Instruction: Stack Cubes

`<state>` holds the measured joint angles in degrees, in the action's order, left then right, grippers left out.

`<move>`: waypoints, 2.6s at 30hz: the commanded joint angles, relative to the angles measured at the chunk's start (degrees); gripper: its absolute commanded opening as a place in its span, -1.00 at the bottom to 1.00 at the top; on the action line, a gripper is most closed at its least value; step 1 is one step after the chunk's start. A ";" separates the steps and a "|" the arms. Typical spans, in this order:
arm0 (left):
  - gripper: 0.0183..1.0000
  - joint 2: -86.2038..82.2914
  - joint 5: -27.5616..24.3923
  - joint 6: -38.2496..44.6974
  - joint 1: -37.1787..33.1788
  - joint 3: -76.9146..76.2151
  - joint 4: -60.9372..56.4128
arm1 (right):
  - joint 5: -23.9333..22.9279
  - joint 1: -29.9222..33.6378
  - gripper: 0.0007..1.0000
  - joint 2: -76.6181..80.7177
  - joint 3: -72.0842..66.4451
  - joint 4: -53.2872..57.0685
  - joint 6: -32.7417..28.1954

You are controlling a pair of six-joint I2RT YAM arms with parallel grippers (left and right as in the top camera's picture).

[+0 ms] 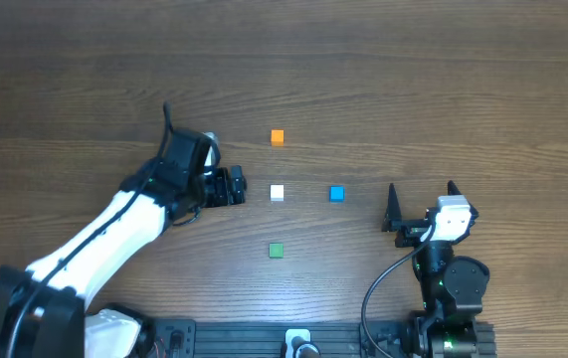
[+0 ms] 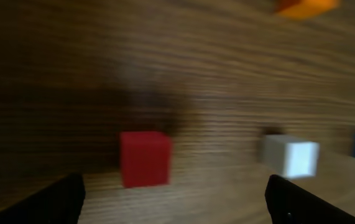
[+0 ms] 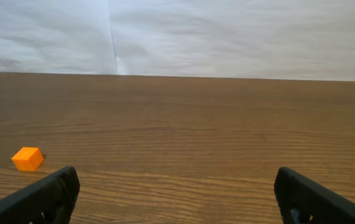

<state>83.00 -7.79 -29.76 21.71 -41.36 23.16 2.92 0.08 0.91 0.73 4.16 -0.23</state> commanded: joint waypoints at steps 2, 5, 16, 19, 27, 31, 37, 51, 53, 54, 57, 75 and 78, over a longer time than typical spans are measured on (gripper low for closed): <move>0.84 3.45 4.96 -3.80 -0.02 -0.68 -0.44 | 0.07 0.37 0.99 -0.55 -0.44 -0.07 -0.07; 0.80 4.72 5.88 -3.74 -0.02 -0.68 -0.81 | 0.07 0.37 0.98 -0.55 -0.44 -0.09 -0.07; 0.69 6.08 8.26 3.26 0.02 -2.03 -1.57 | 0.07 0.37 0.99 -0.52 -0.44 -0.09 -0.04; 0.71 6.45 6.21 6.95 0.31 -3.61 -1.25 | 0.07 0.37 0.98 -0.55 -0.44 -0.07 -0.07; 0.71 10.71 5.97 9.14 1.90 -8.39 4.15 | 0.07 0.37 0.98 -0.55 -0.44 -0.09 -0.07; 0.71 11.96 5.95 9.86 2.25 -8.44 4.35 | 0.07 0.37 0.98 -0.55 -0.44 -0.09 -0.07; 0.68 12.52 5.97 9.84 2.34 -8.44 4.81 | 0.07 0.37 0.98 -0.55 -0.44 -0.09 -0.07; 0.05 12.59 5.99 9.84 2.34 -8.44 5.22 | 0.07 0.37 0.99 -0.55 -0.44 -0.07 -0.07; 0.02 12.59 6.05 9.84 2.34 -8.44 5.22 | 0.07 0.37 0.98 -0.55 -0.44 -0.07 -0.07; 0.02 12.59 6.19 9.84 2.34 -8.44 5.22 | 0.07 0.37 0.98 -0.55 -0.44 -0.09 -0.04; 0.00 12.59 6.23 9.84 2.34 -8.44 5.25 | 0.07 0.37 0.98 -0.55 -0.44 -0.09 -0.07; -0.31 12.70 6.40 9.84 2.34 -8.44 5.25 | 0.07 0.37 0.98 -0.55 -0.44 -0.07 -0.07; -0.38 12.70 6.40 9.84 2.34 -8.44 5.25 | 0.07 0.37 0.98 -0.55 -0.44 -0.07 -0.07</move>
<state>95.15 -1.45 -20.38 23.73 -48.77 28.29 2.92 0.08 0.91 0.73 4.16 -0.25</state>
